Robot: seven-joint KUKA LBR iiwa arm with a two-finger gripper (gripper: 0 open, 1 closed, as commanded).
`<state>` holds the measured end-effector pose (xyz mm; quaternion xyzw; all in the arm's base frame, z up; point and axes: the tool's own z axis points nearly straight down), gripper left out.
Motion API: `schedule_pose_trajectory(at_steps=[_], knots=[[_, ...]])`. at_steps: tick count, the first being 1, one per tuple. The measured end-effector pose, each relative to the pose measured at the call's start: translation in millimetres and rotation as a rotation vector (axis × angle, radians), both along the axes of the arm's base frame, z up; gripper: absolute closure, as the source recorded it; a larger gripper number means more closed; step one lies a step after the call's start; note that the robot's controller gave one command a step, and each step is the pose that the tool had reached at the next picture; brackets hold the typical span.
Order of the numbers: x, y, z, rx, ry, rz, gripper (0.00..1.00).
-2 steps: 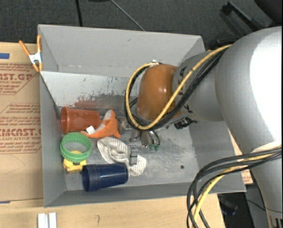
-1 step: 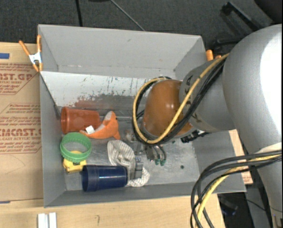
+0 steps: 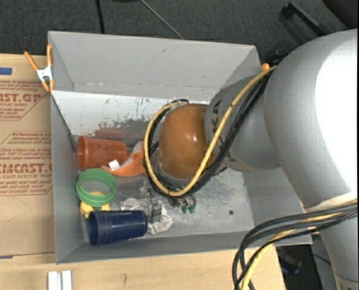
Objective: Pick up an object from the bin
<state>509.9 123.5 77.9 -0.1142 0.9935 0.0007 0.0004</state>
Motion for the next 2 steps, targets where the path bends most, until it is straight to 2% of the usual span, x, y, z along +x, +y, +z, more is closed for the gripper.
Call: schedule_pose_trajectory(at_steps=[1, 2], knots=[[0.0, 0.0, 0.0, 0.0, 0.0, 0.0, 1.0], [15.9, 6.7, 13.2, -0.002, 0.002, 0.027, 1.0]])
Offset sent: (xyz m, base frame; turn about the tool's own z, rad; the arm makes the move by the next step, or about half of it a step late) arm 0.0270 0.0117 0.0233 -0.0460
